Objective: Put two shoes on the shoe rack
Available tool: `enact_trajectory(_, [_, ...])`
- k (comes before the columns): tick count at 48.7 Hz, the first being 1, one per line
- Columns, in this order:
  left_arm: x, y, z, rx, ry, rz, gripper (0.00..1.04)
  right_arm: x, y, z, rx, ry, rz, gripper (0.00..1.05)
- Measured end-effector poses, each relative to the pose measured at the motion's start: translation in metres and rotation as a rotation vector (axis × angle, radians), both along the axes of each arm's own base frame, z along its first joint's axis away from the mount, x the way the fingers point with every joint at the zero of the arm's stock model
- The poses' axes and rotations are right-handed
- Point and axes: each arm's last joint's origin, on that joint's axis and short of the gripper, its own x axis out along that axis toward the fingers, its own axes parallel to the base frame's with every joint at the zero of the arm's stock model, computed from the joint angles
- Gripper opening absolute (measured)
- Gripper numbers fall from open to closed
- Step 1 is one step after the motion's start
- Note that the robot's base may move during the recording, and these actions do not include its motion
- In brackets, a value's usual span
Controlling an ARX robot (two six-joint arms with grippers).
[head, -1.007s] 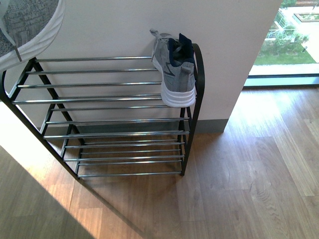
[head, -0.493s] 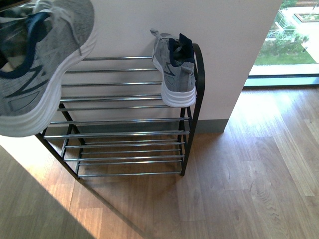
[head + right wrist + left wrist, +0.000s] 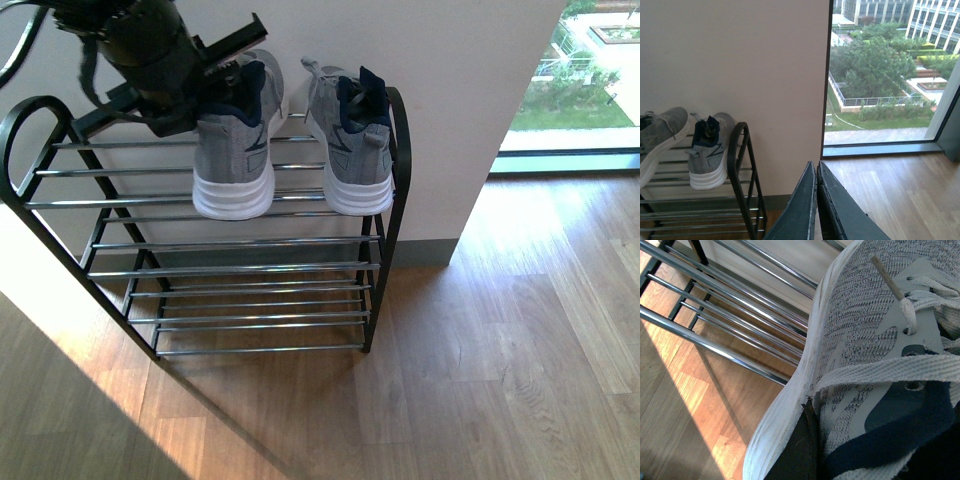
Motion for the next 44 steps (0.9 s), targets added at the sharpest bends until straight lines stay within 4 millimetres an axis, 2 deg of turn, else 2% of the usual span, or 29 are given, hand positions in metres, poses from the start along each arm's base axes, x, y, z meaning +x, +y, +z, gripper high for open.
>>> enact_trajectory(8, [0.029, -0.025, -0.019, -0.005, 0.027, -0.037, 0.02, -0.007, 0.0, -0.004, 0.0, 0.029, 0.004, 0.01])
enact_trajectory(13, [0.04, -0.032, -0.026, 0.001, 0.036, -0.039, 0.02, -0.013, 0.0, -0.003, 0.0, 0.005, 0.0, 0.01])
enact_trajectory(29, [0.053, -0.045, -0.04, -0.005, 0.068, -0.053, 0.02, -0.013, 0.0, -0.003, 0.0, 0.006, 0.0, 0.01])
enact_trajectory(44, [0.054, -0.05, -0.037, -0.007, 0.058, -0.095, 0.42, -0.013, 0.0, -0.003, 0.0, 0.005, 0.0, 0.01])
